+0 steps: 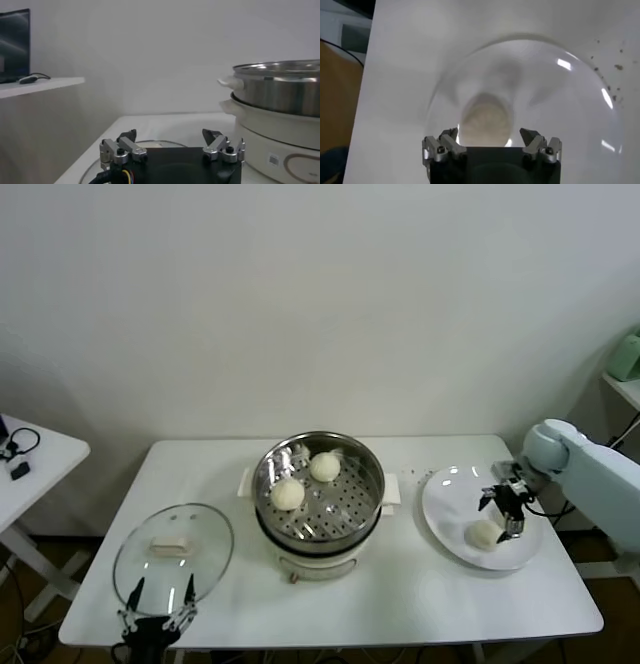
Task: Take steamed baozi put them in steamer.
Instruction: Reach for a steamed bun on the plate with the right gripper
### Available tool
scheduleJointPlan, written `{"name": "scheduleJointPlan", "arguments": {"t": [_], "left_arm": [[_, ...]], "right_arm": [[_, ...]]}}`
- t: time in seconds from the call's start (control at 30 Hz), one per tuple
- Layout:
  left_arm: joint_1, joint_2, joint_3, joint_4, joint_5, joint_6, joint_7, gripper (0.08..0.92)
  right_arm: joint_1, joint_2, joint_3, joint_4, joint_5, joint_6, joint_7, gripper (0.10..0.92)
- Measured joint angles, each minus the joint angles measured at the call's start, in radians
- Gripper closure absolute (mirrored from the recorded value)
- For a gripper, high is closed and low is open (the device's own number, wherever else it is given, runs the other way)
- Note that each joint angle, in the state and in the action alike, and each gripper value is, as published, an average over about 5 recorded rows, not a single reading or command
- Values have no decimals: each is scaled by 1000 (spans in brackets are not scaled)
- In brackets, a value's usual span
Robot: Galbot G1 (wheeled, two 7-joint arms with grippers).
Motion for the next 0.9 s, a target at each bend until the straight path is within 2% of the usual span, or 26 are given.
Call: {"name": "scheduleJointPlan", "arguments": {"t": [0.63, 0.9], "left_arm": [[-18, -1, -2, 7, 10, 7, -6, 177], [-15, -3, -2, 7, 10, 8, -10, 177]], "right_arm": [[-44, 49, 38, -53, -69, 30, 21, 206], [-51, 62, 46, -59, -79, 35, 24, 280]]}}
